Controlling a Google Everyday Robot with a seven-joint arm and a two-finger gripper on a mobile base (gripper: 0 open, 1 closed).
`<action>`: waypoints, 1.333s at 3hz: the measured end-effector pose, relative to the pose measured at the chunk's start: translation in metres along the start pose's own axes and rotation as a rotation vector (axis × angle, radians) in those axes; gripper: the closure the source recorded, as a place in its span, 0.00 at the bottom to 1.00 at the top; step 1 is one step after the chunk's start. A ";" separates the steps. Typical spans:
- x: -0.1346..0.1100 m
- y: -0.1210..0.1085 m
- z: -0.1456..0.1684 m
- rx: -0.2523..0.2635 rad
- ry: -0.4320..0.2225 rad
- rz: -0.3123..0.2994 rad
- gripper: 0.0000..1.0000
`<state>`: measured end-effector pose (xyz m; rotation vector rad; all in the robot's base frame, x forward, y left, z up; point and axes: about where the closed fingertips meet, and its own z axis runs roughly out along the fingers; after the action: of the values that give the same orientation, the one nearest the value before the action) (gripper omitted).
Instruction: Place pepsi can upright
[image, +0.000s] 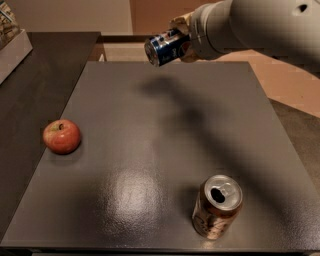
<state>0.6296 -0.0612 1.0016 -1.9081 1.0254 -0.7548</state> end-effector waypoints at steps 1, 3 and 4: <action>-0.005 -0.002 0.000 0.035 -0.059 -0.066 1.00; 0.009 0.021 0.008 0.230 -0.077 -0.149 1.00; 0.044 0.038 0.004 0.330 0.005 -0.258 1.00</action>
Offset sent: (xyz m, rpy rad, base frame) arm -0.0146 0.0075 -0.0153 -0.3994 -0.5826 0.4988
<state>0.6403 -0.1105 0.9716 -1.7647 0.6157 -1.0094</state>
